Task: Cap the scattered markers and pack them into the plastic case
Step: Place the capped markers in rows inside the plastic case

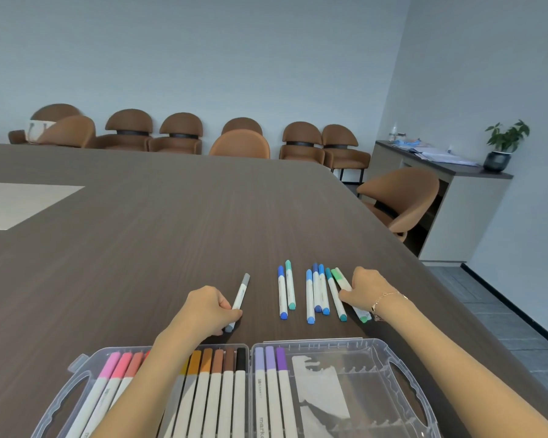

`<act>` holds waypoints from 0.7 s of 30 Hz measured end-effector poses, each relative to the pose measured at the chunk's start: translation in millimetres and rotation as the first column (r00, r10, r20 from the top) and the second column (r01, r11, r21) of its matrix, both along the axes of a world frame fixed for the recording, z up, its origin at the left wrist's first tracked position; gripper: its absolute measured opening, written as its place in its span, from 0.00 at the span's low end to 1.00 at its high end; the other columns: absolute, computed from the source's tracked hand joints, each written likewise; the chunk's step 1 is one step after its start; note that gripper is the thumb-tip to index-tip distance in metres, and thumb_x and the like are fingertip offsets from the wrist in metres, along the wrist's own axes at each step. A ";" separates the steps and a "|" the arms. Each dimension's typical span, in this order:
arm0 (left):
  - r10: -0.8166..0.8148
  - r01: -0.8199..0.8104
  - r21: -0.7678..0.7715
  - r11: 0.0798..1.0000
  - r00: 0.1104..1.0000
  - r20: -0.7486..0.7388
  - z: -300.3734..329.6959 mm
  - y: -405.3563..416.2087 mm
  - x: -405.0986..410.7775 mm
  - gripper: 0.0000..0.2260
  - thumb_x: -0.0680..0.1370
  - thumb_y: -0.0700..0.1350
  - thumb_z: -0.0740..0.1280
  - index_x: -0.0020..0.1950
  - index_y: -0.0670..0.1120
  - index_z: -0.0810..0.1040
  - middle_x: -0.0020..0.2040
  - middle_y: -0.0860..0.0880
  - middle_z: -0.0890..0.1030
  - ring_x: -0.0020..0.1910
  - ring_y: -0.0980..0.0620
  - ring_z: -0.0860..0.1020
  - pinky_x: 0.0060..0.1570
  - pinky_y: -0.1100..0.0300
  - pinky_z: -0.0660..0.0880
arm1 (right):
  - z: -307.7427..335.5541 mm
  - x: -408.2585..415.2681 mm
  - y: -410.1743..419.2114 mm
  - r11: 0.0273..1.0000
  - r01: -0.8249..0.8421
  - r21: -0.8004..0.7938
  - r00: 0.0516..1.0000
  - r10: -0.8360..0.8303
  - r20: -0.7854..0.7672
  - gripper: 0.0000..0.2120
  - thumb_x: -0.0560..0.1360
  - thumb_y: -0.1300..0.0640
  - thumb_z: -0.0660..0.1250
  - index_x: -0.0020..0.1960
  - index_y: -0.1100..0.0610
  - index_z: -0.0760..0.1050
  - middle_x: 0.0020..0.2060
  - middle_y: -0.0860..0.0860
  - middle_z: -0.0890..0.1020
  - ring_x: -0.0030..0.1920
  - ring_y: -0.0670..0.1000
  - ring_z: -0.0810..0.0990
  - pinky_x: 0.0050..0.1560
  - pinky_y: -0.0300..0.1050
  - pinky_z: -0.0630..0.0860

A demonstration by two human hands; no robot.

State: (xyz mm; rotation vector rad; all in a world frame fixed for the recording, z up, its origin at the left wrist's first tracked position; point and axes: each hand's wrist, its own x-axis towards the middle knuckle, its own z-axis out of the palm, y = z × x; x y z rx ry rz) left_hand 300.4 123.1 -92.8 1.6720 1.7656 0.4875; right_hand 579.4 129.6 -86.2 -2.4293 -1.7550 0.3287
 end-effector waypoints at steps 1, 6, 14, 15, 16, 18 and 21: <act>-0.005 0.005 -0.004 1.000 1.000 -0.004 0.1 0.4 0.2 0.08 0.75 0.47 0.70 0.38 0.46 0.79 0.35 0.50 0.79 0.32 0.56 0.79 0.31 0.67 0.72 | 1.0 -3.1 1.7 1.000 -0.010 -0.004 0.999 0.011 0.047 0.15 0.77 0.49 0.64 0.58 0.57 0.70 0.44 0.51 0.74 0.38 0.47 0.74 0.36 0.32 0.69; -0.011 0.012 -0.021 1.000 1.000 0.006 0.1 -0.1 -2.2 0.08 0.75 0.48 0.70 0.43 0.44 0.82 0.38 0.50 0.81 0.34 0.56 0.80 0.36 0.66 0.75 | 6.4 -9.2 7.5 1.000 -0.007 0.022 0.993 0.004 0.120 0.11 0.77 0.49 0.63 0.51 0.56 0.74 0.39 0.51 0.76 0.38 0.47 0.76 0.42 0.36 0.74; -0.076 0.074 -0.063 0.995 0.997 -0.032 3.6 -1.4 -5.2 0.08 0.74 0.47 0.68 0.38 0.45 0.79 0.45 0.47 0.84 0.38 0.54 0.82 0.40 0.63 0.77 | 46.1 -43.5 -69.0 0.981 -0.189 -0.044 0.769 0.120 -0.628 0.08 0.78 0.54 0.64 0.49 0.59 0.77 0.35 0.51 0.80 0.29 0.43 0.78 0.33 0.32 0.75; -0.074 0.072 -0.073 0.995 0.997 -0.019 3.7 -1.0 -6.3 0.08 0.75 0.47 0.68 0.40 0.44 0.80 0.46 0.47 0.83 0.37 0.55 0.82 0.41 0.63 0.77 | 46.0 -52.3 -86.6 0.961 -0.262 -0.089 0.707 0.128 -0.696 0.09 0.77 0.54 0.65 0.51 0.60 0.77 0.35 0.51 0.81 0.29 0.43 0.78 0.34 0.32 0.76; -0.064 0.064 -0.083 0.994 0.998 0.001 3.6 -0.2 -7.3 0.08 0.75 0.47 0.68 0.43 0.43 0.81 0.46 0.48 0.83 0.37 0.55 0.82 0.42 0.63 0.78 | 43.6 -60.8 -102.4 0.939 -0.319 -0.130 0.672 0.127 -0.730 0.10 0.77 0.55 0.66 0.51 0.62 0.77 0.34 0.51 0.81 0.30 0.43 0.79 0.36 0.33 0.76; -0.044 0.047 -0.097 0.994 0.998 0.034 3.6 0.9 -9.1 0.08 0.75 0.46 0.68 0.48 0.41 0.82 0.43 0.48 0.83 0.38 0.55 0.83 0.44 0.62 0.79 | 33.7 -74.4 -124.0 0.909 -0.363 -0.203 0.676 0.107 -0.729 0.10 0.75 0.54 0.68 0.48 0.61 0.77 0.33 0.50 0.82 0.30 0.44 0.80 0.37 0.34 0.77; -0.056 0.057 -0.089 0.994 0.998 0.020 3.7 -0.9 -11.0 0.08 0.75 0.46 0.69 0.47 0.42 0.82 0.42 0.49 0.82 0.37 0.56 0.82 0.38 0.65 0.77 | 21.5 -86.2 -134.3 0.926 -0.299 -0.229 0.772 0.094 -0.629 0.09 0.74 0.50 0.69 0.43 0.56 0.76 0.29 0.48 0.82 0.26 0.42 0.78 0.38 0.34 0.78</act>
